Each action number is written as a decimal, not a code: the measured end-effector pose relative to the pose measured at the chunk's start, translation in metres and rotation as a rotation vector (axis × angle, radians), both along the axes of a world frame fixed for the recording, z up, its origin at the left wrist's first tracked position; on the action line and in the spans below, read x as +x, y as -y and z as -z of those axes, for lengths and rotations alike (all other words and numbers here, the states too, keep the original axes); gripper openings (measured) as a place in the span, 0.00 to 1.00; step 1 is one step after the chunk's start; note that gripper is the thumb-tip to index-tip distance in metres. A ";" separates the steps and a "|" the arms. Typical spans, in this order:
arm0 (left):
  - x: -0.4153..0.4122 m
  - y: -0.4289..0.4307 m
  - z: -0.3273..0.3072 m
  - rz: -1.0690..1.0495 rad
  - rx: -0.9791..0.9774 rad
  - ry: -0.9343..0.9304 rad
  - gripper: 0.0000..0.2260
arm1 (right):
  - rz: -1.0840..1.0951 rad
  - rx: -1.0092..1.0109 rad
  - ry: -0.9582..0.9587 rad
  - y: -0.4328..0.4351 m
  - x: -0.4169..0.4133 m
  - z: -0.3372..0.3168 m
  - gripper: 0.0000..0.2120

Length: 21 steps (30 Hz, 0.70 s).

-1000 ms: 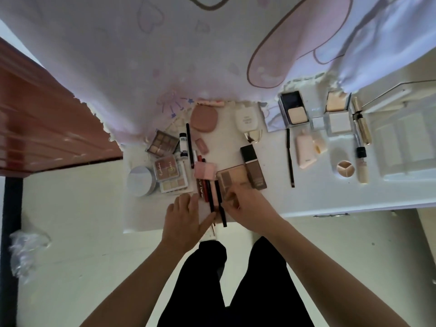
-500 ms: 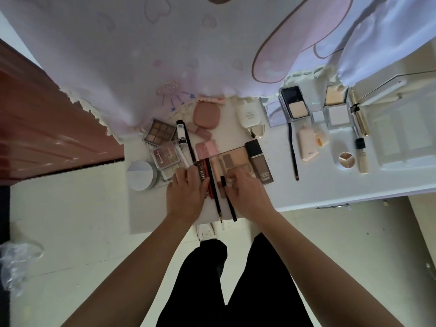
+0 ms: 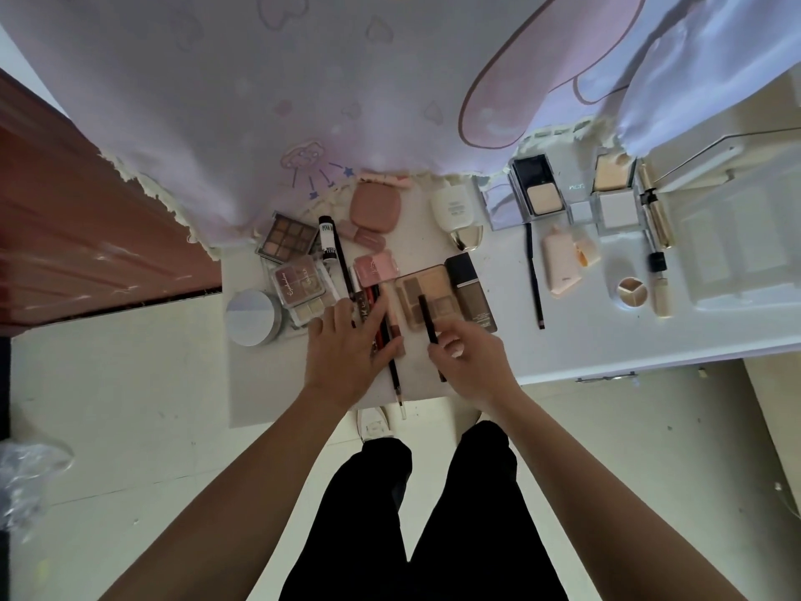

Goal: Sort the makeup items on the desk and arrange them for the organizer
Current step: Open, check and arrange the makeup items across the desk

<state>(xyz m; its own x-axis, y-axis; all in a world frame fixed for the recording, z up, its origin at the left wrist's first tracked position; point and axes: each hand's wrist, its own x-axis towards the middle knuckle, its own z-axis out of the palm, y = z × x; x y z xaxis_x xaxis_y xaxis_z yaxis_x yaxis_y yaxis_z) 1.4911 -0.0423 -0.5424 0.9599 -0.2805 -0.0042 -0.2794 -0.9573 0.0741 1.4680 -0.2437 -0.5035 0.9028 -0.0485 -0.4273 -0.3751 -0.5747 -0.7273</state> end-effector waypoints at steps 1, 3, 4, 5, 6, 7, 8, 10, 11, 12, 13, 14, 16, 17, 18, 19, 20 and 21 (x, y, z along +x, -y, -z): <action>0.003 0.000 -0.002 -0.047 -0.017 -0.022 0.31 | 0.055 0.102 -0.045 0.003 0.002 -0.003 0.10; 0.007 0.004 -0.012 -0.193 -0.172 -0.081 0.32 | 0.120 0.284 -0.134 0.007 0.006 -0.007 0.08; 0.010 0.008 -0.018 -0.259 -0.313 -0.107 0.30 | 0.123 0.349 -0.158 0.009 0.006 -0.008 0.08; 0.013 0.014 -0.027 -0.307 -0.476 -0.142 0.25 | 0.115 0.393 -0.176 0.011 0.007 -0.010 0.09; 0.017 0.020 -0.038 -0.348 -0.654 -0.202 0.19 | 0.104 0.427 -0.187 0.013 0.009 -0.011 0.10; 0.021 0.025 -0.047 -0.390 -0.839 -0.295 0.12 | 0.091 0.451 -0.194 0.014 0.010 -0.012 0.11; 0.024 0.031 -0.056 -0.448 -1.024 -0.433 0.11 | 0.075 0.479 -0.198 0.014 0.012 -0.013 0.11; 0.028 0.037 -0.068 -0.575 -1.283 -0.692 0.14 | 0.050 0.549 -0.200 0.013 0.016 -0.017 0.11; 0.031 0.038 -0.069 -0.603 -1.363 -0.749 0.13 | 0.054 0.579 -0.202 0.013 0.017 -0.019 0.10; 0.032 0.037 -0.068 -0.628 -1.436 -0.757 0.11 | 0.077 0.604 -0.216 0.013 0.018 -0.021 0.09; 0.033 0.037 -0.068 -0.657 -1.507 -0.747 0.10 | 0.110 0.620 -0.244 0.013 0.018 -0.024 0.09; 0.033 0.037 -0.067 -0.694 -1.573 -0.731 0.08 | 0.146 0.622 -0.280 0.014 0.018 -0.028 0.12; 0.034 0.038 -0.069 -0.760 -1.641 -0.690 0.06 | 0.193 0.629 -0.321 0.017 0.018 -0.033 0.17; 0.034 0.040 -0.070 -0.784 -1.652 -0.672 0.04 | 0.207 0.645 -0.310 0.018 0.017 -0.035 0.16; 0.033 0.042 -0.071 -0.811 -1.656 -0.655 0.04 | 0.217 0.652 -0.277 0.017 0.017 -0.037 0.14; 0.032 0.044 -0.073 -0.848 -1.660 -0.642 0.04 | 0.217 0.626 -0.217 0.017 0.017 -0.038 0.12; 0.032 0.046 -0.074 -0.887 -1.668 -0.629 0.04 | 0.205 0.568 -0.135 0.016 0.018 -0.038 0.11; 0.033 0.048 -0.075 -0.924 -1.682 -0.621 0.03 | 0.194 0.496 -0.047 0.016 0.019 -0.037 0.11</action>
